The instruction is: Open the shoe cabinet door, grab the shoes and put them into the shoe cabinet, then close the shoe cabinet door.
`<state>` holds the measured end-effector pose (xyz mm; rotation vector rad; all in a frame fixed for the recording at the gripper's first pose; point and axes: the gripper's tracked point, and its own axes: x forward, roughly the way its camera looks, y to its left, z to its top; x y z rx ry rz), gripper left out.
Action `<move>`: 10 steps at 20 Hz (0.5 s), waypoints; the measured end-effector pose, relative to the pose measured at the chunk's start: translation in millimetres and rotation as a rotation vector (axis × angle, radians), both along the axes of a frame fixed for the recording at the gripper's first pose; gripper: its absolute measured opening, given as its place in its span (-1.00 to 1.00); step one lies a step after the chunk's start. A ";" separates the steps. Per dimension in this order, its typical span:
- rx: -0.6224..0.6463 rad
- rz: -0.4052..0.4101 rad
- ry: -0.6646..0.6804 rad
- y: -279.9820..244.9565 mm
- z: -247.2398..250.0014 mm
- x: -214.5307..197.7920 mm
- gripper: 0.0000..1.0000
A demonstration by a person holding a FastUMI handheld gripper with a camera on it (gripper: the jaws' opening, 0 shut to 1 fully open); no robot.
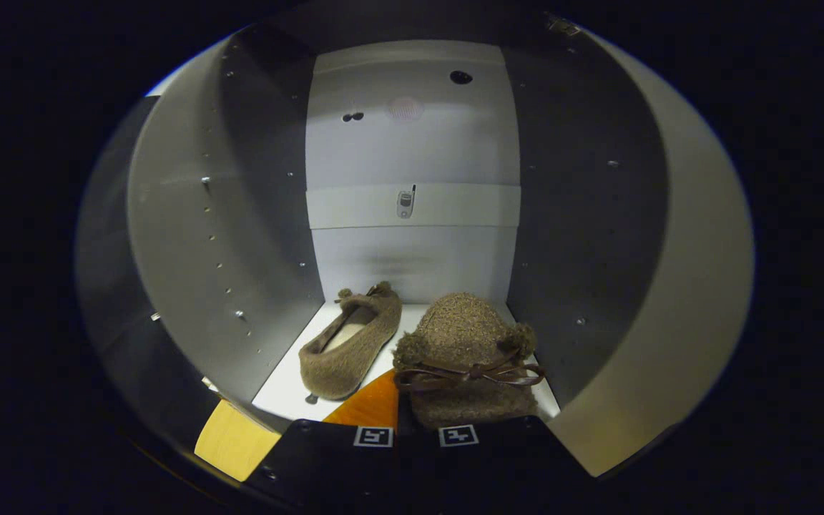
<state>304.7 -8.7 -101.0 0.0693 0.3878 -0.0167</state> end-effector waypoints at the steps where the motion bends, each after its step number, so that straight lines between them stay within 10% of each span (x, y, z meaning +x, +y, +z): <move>1: -0.001 -0.002 0.013 -0.3 -2.9 11.0 -0.83; 10: -0.058 -0.047 0.039 -19.5 -30.6 104.4 -0.80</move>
